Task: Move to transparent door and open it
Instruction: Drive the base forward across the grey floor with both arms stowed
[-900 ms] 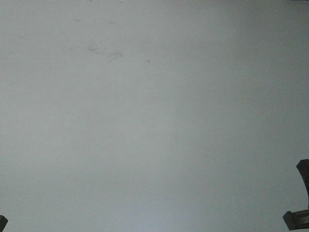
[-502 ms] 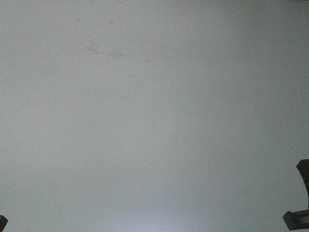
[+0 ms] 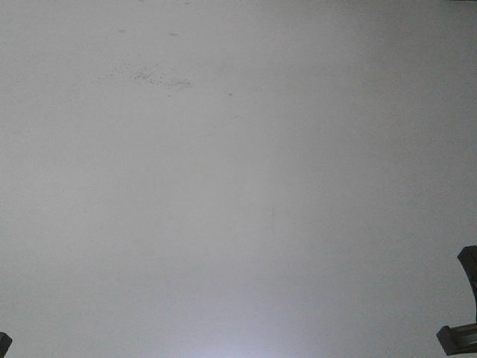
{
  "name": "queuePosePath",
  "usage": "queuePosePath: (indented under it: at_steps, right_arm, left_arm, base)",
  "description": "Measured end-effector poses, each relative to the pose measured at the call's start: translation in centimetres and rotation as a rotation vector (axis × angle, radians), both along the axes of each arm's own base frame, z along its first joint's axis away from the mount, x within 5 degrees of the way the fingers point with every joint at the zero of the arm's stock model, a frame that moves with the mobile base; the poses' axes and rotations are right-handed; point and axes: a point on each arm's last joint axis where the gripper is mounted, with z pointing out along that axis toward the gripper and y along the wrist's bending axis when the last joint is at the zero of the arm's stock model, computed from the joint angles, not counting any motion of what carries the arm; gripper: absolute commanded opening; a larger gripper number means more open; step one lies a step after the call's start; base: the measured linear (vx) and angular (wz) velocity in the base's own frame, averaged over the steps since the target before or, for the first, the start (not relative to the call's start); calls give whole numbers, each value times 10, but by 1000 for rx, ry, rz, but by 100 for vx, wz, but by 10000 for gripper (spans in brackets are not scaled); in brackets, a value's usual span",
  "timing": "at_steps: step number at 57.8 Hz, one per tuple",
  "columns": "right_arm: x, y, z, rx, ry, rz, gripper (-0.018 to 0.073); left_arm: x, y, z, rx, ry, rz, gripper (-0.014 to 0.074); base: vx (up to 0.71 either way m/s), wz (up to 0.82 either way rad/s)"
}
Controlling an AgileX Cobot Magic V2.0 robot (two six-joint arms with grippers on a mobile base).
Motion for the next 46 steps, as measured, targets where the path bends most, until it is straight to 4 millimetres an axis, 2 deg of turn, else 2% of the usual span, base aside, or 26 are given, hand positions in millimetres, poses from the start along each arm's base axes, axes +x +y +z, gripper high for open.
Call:
queuePosePath:
  at_steps: [25,46]
  right_arm:
    - [0,0,0,0,0,0,-5]
    - [0,0,0,0,0,0,-5]
  left_arm:
    - [0,0,0,0,0,0,3]
    - [0,0,0,0,0,0,3]
  base:
    - [12,7]
    - [26,1]
